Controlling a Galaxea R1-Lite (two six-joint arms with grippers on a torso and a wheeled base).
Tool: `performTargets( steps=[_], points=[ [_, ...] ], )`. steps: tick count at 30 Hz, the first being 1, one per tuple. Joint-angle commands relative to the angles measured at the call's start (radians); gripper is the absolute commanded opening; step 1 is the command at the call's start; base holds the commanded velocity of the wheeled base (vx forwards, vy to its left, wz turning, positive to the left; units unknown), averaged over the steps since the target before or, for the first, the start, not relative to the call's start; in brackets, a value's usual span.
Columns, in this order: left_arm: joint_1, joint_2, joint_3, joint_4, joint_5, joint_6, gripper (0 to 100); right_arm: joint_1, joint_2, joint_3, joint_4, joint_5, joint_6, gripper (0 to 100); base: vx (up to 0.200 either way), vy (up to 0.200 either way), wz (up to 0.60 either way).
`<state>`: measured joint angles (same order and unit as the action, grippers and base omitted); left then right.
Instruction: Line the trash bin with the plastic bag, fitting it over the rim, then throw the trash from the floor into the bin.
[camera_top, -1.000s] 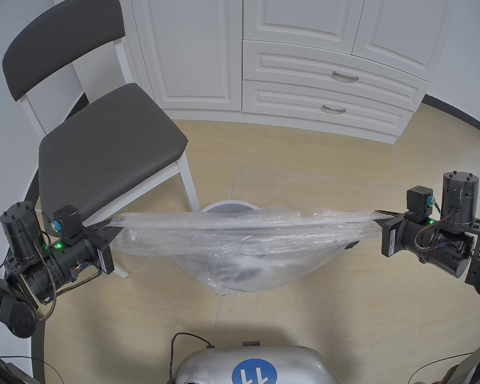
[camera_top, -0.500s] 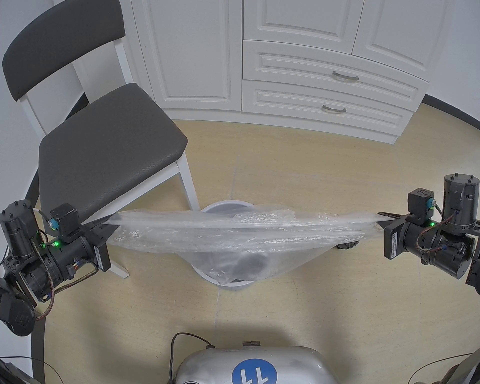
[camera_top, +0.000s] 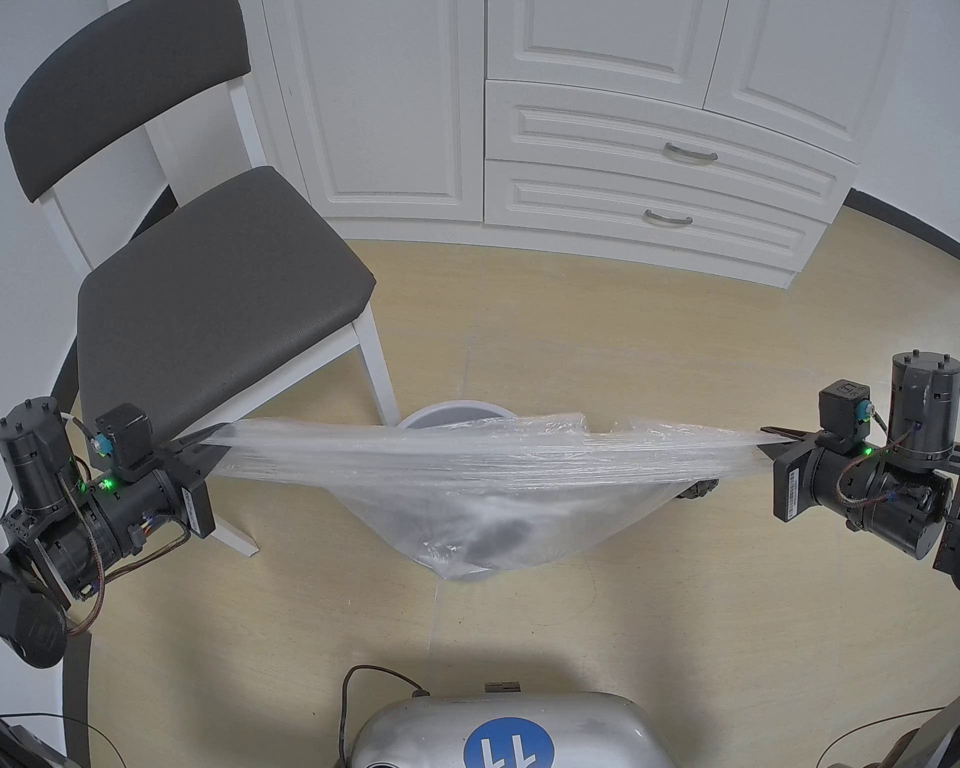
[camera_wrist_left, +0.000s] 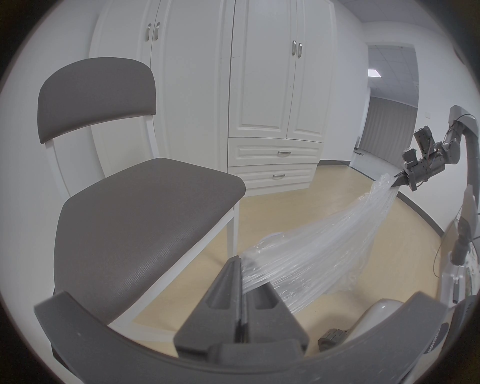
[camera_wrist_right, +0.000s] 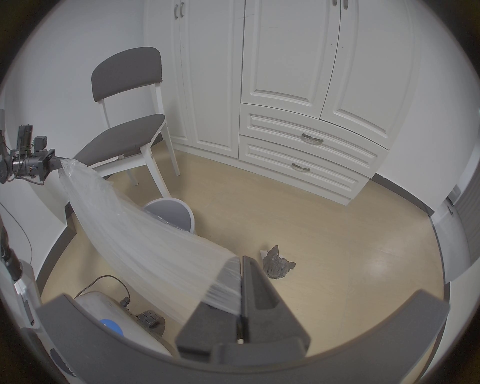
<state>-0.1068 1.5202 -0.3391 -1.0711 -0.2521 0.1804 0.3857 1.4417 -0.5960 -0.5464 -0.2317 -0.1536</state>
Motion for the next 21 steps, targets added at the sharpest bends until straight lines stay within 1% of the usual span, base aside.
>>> performTargets(
  steps=[1, 3, 8, 12, 17, 18, 19, 21],
  points=[
    [-0.013, 0.0, 0.002, -0.001, -0.009, 0.001, 0, 0.012, 0.005, -0.005, 0.0, -0.008, 0.0, 0, 0.0, 0.0, 0.0],
    [-0.033, 0.0, 0.0, -0.001, -0.009, -0.001, 0, 0.022, 0.005, -0.008, 0.0, -0.009, 0.002, 0, 0.0, 0.0, 0.0],
    [-0.042, 0.0, 0.002, -0.001, -0.009, -0.001, 0, 0.028, 0.006, -0.007, -0.001, -0.006, 0.003, 0, 0.0, 0.0, 0.0],
    [-0.062, 0.0, 0.003, -0.001, -0.009, -0.002, 0, 0.068, 0.008, -0.004, -0.012, -0.008, 0.009, 0, 0.0, 0.0, 0.0],
    [-0.077, -0.008, 0.006, -0.001, -0.009, 0.001, 0, 0.125, 0.013, 0.035, -0.115, -0.011, 0.008, 0, 0.0, 0.0, 0.0],
    [-0.077, -0.008, 0.006, -0.001, -0.009, 0.001, 0, 0.125, 0.013, 0.035, -0.115, -0.011, 0.008, 0, 0.0, 0.0, 0.0],
    [-0.077, -0.009, 0.006, -0.001, -0.009, 0.001, 0, 0.137, 0.016, 0.051, -0.152, -0.011, 0.003, 0, 0.0, 0.0, 0.0],
    [-0.077, -0.009, 0.006, -0.001, -0.009, 0.001, 0, 0.139, 0.016, 0.053, -0.158, -0.011, 0.003, 0, 0.0, 0.0, 0.0]
  ],
)
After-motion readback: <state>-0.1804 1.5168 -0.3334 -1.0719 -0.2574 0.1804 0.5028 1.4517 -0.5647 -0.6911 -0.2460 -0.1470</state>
